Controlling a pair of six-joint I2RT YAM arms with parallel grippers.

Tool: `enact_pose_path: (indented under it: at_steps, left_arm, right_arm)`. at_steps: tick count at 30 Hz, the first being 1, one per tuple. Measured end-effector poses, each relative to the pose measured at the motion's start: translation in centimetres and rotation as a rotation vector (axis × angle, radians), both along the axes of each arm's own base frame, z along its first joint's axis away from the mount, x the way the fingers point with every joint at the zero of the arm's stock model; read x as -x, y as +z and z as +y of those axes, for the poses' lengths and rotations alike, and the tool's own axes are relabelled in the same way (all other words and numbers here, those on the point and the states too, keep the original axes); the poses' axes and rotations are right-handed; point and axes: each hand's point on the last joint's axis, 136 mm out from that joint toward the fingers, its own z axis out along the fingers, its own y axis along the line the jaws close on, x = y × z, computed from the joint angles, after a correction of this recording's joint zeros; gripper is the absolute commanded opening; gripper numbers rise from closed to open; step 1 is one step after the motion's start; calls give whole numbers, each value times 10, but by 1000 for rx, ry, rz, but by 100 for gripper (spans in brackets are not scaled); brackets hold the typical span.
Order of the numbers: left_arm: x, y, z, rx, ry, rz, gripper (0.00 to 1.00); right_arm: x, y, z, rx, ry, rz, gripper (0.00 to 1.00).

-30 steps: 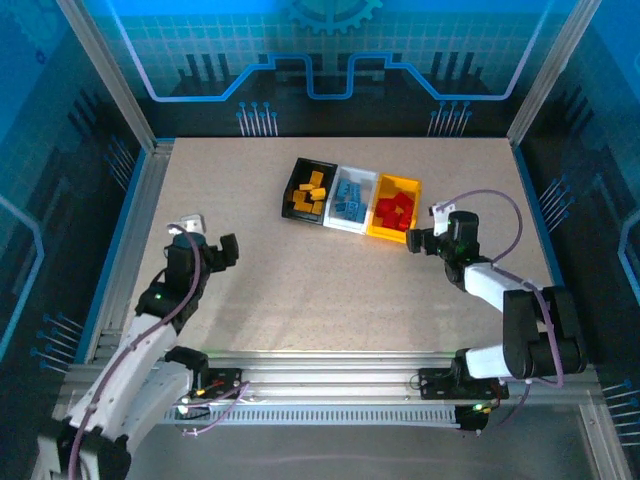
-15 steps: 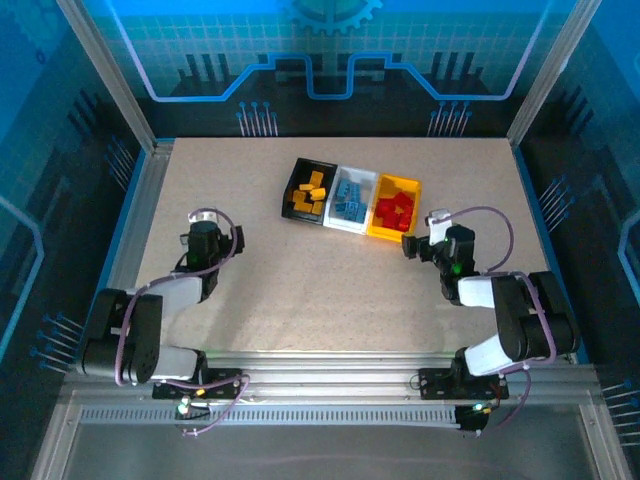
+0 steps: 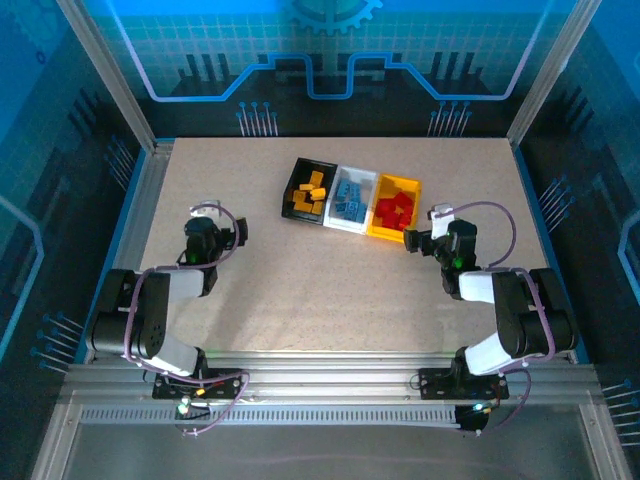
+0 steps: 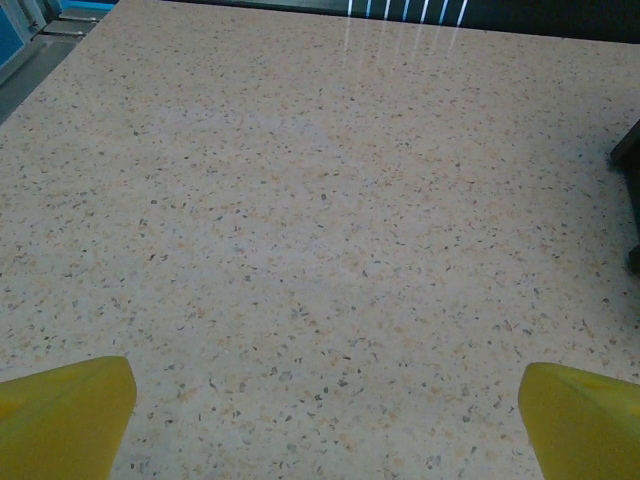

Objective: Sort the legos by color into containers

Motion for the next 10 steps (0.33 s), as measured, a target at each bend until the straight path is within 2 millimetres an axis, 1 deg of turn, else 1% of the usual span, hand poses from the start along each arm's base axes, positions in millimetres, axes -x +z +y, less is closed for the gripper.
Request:
enact_pose_path:
  at_steps: [10]
  left_arm:
    - [-2, 3, -1, 2, -3, -15, 99]
  right_arm:
    - [0, 0, 0, 0, 0, 0, 100]
